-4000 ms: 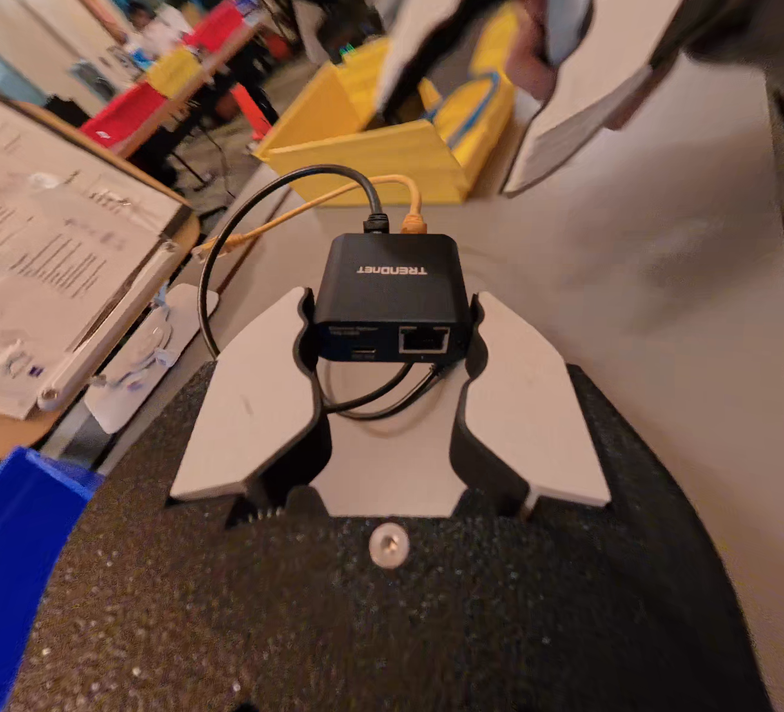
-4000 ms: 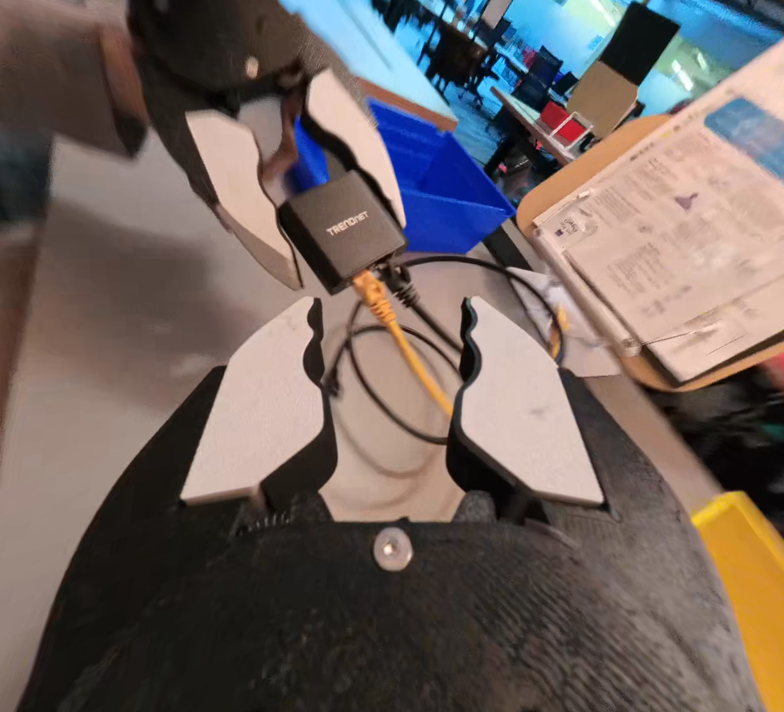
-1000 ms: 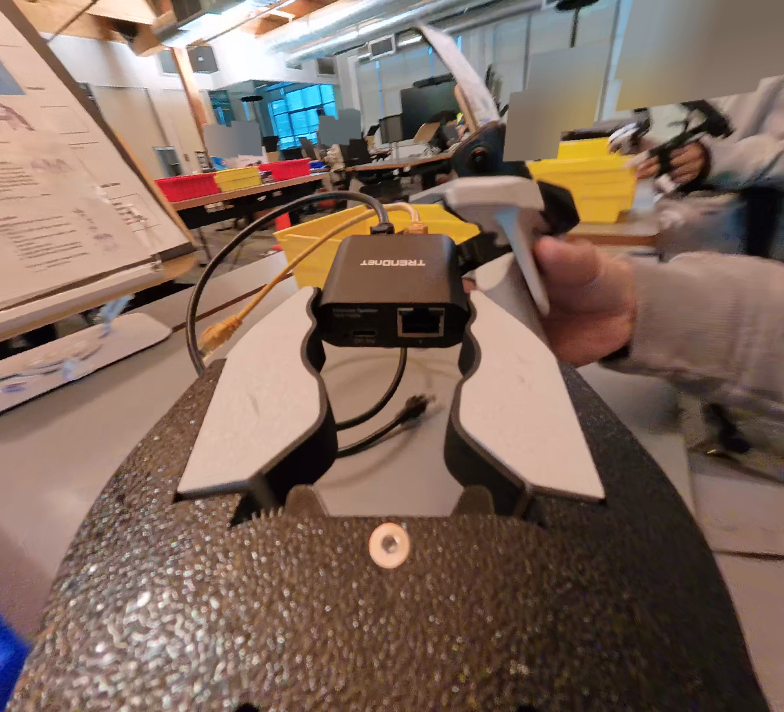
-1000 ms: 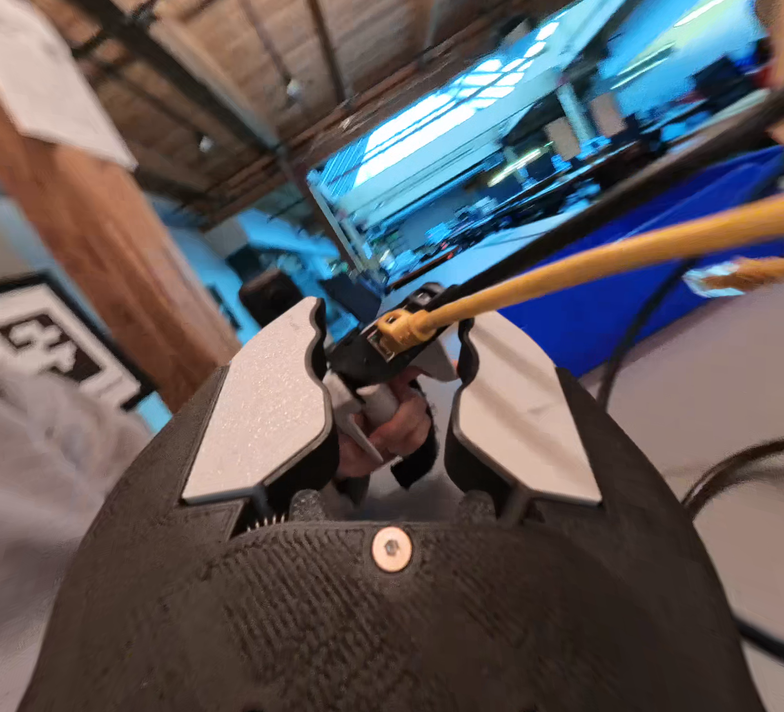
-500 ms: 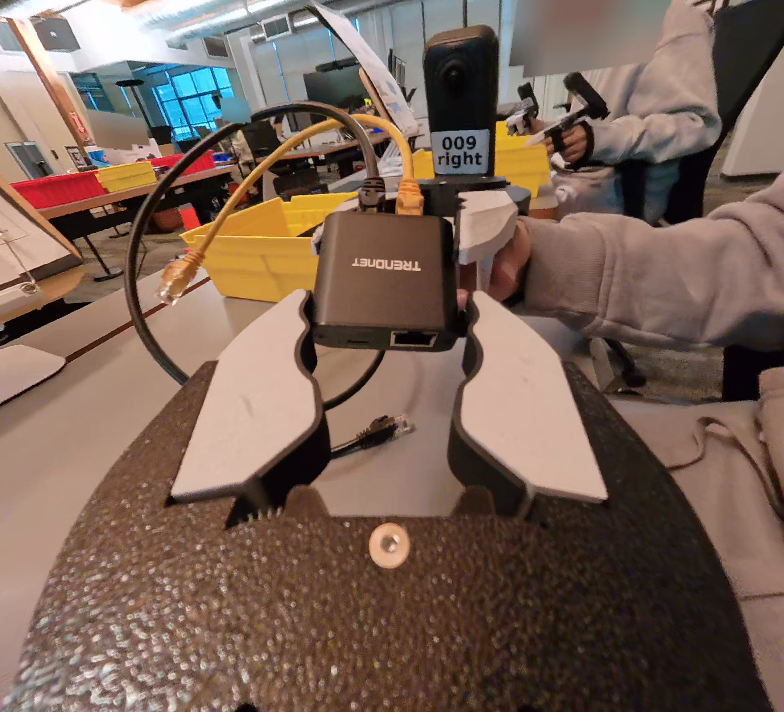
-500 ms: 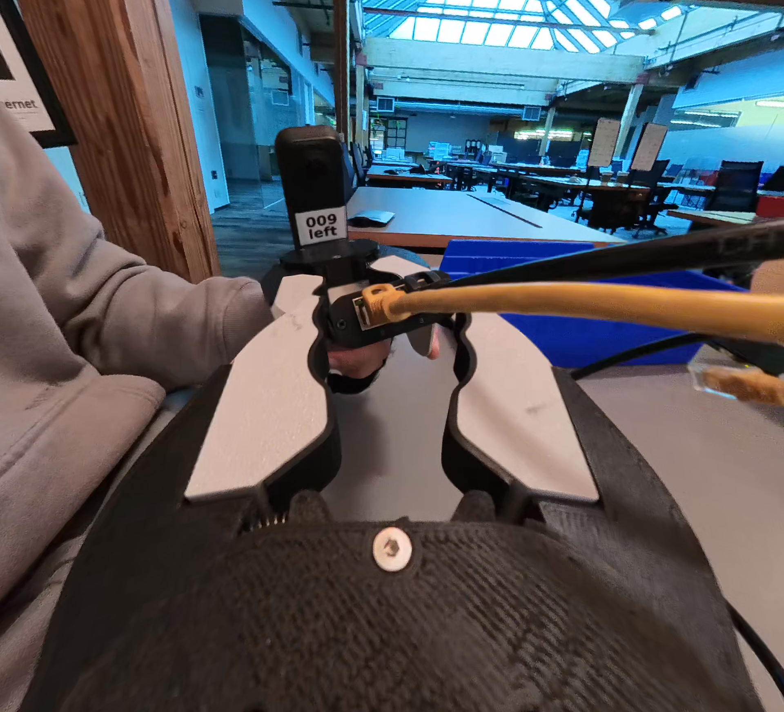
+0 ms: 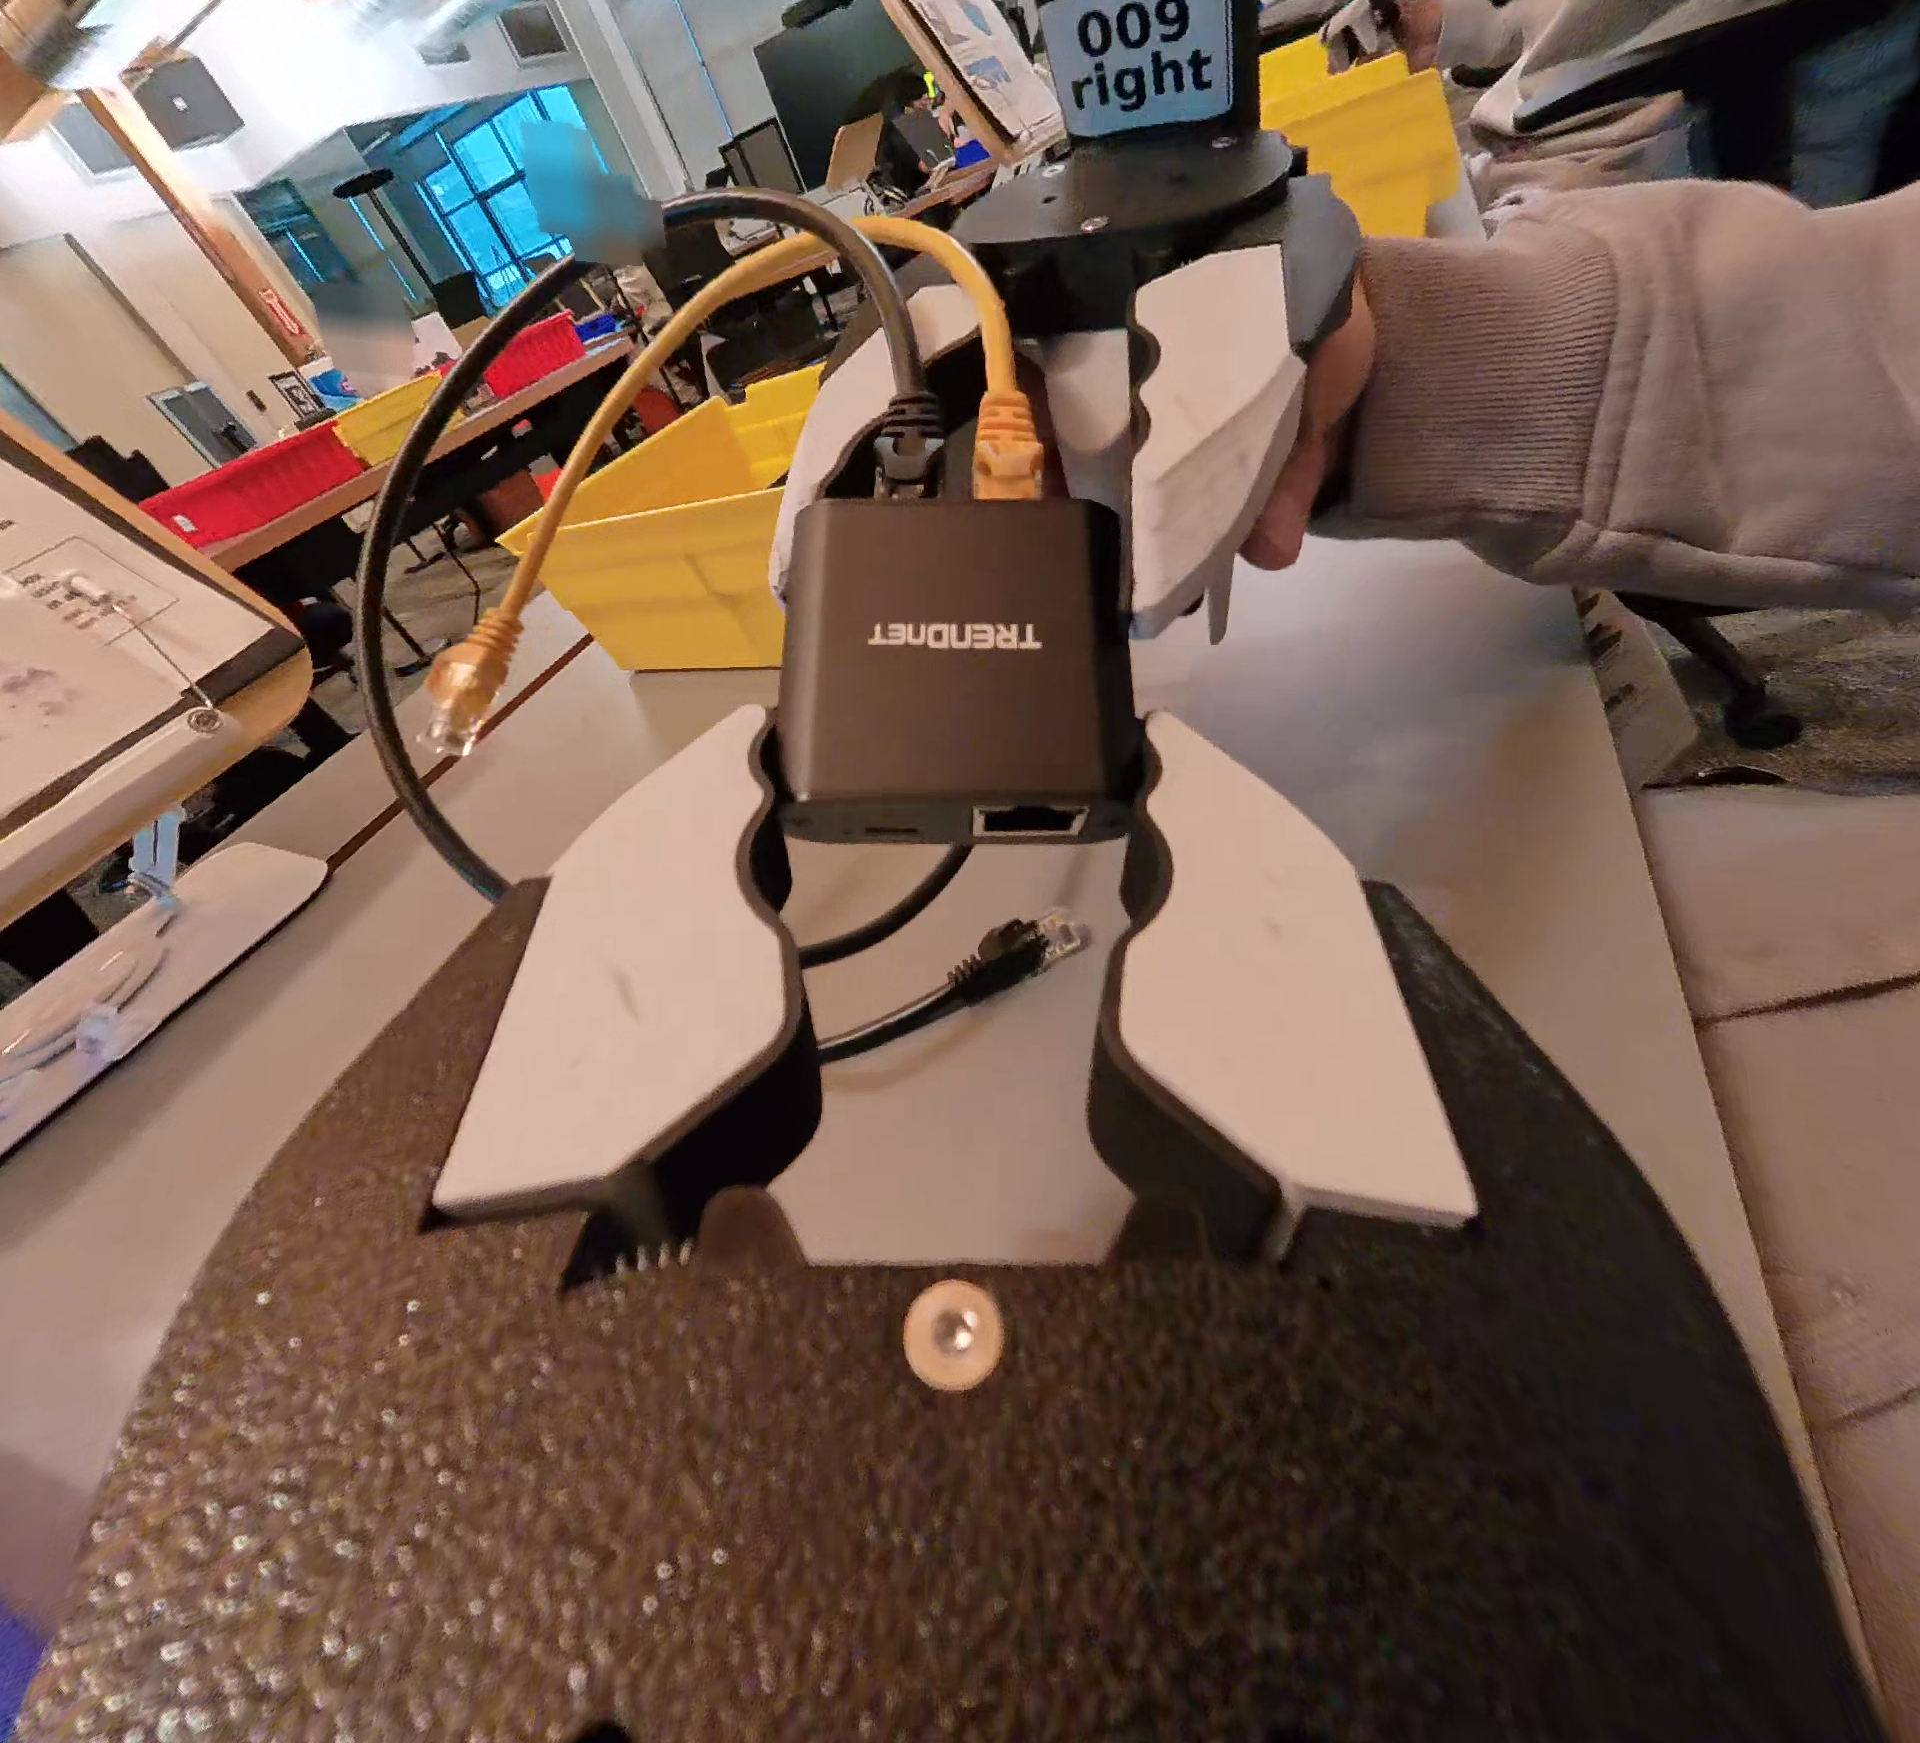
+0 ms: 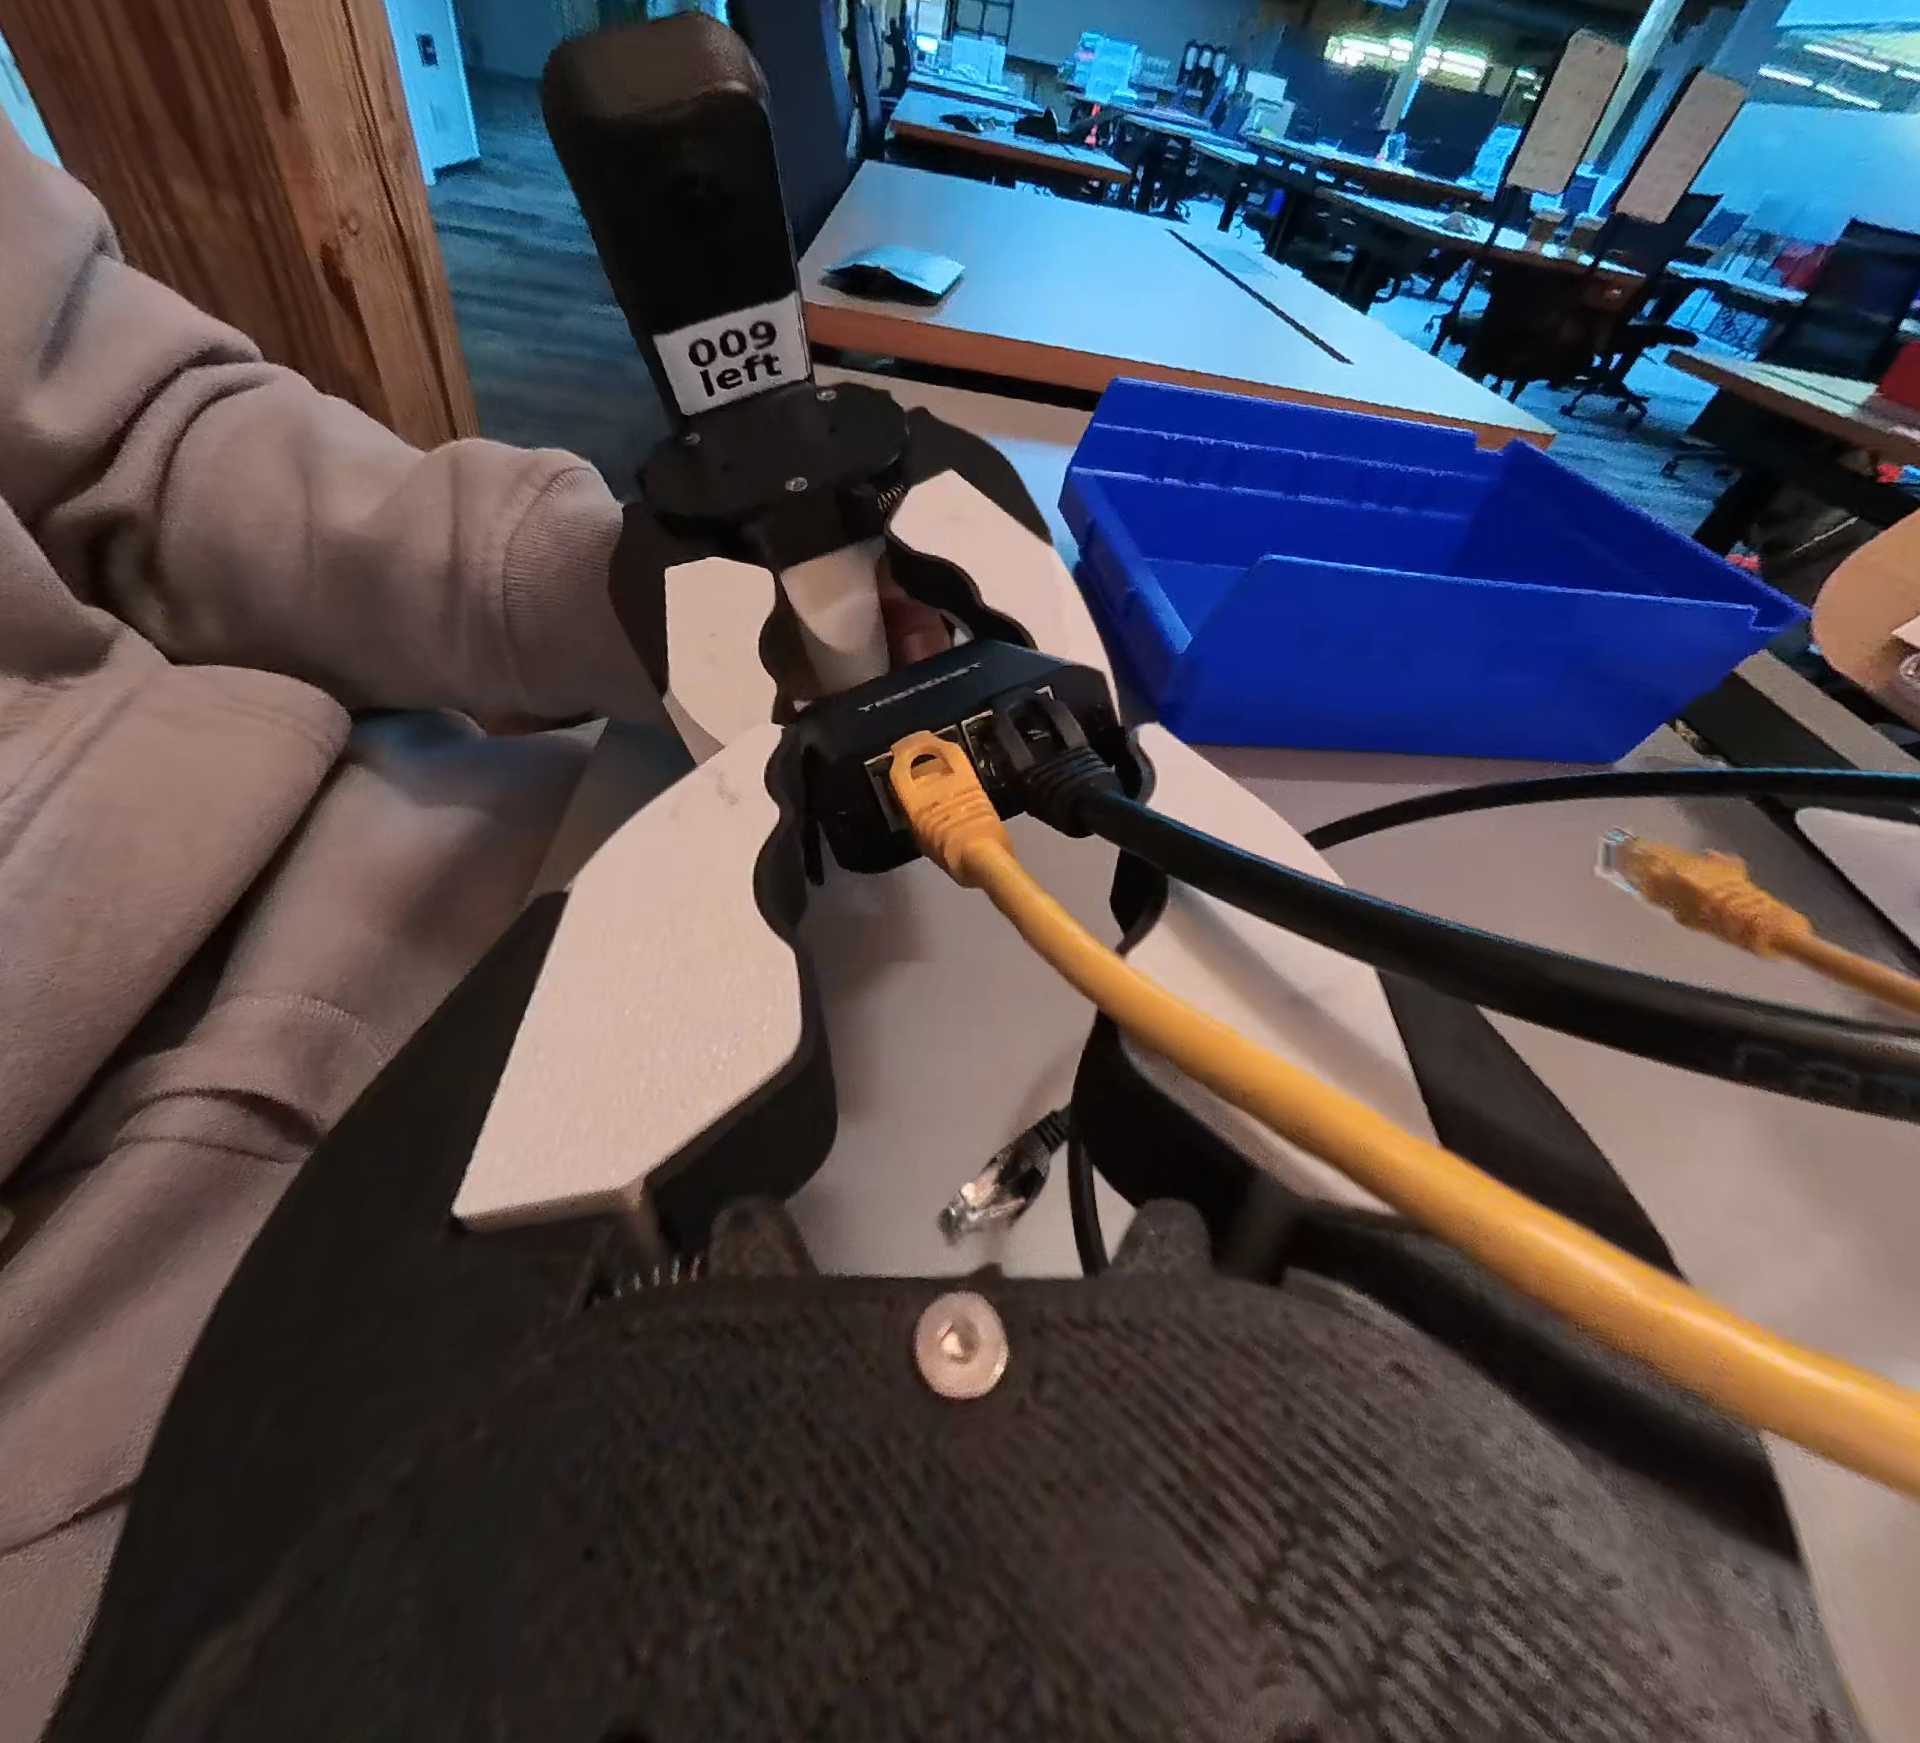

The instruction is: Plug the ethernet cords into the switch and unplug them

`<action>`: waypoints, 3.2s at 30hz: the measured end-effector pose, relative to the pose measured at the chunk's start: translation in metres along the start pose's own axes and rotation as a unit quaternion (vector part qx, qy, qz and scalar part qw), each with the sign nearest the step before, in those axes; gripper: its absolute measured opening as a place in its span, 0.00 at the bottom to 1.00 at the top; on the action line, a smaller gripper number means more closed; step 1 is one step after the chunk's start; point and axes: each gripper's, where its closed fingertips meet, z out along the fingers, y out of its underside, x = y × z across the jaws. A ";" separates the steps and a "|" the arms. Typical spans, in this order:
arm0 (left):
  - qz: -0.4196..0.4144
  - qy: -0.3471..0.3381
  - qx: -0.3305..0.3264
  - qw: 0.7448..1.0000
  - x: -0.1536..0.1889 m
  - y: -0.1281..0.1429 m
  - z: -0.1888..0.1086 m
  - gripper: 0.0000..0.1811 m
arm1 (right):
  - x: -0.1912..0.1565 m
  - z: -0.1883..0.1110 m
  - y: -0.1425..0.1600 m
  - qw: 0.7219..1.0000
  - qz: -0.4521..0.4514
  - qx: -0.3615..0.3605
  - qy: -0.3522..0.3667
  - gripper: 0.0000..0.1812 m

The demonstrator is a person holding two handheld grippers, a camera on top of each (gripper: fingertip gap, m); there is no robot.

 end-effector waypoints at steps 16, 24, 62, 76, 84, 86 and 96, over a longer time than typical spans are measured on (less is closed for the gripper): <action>-0.060 -0.086 -0.021 0.994 -0.026 0.008 0.002 0.34 | 0.027 0.001 0.001 0.991 0.110 0.030 0.068 0.39; -0.035 -0.179 -0.008 0.983 -0.060 -0.001 -0.025 0.34 | 0.049 0.001 -0.022 0.923 0.329 0.184 0.085 0.21; 0.019 -0.224 -0.002 0.974 -0.058 -0.009 -0.021 0.34 | 0.059 0.012 -0.016 0.796 0.520 0.290 0.108 0.08; 0.003 -0.236 0.009 0.972 -0.057 -0.006 -0.018 0.34 | 0.054 0.012 -0.023 0.837 0.452 0.282 0.128 0.07; -0.006 -0.233 -0.018 0.972 -0.056 0.001 -0.013 0.34 | 0.054 0.015 -0.014 0.843 0.441 0.264 0.159 0.07; -0.003 -0.231 -0.018 0.973 -0.056 0.002 -0.013 0.34 | 0.054 0.014 -0.013 0.841 0.445 0.267 0.153 0.06; 0.014 -0.253 -0.015 0.967 -0.059 -0.004 -0.017 0.34 | 0.055 0.014 -0.019 0.838 0.442 0.276 0.162 0.08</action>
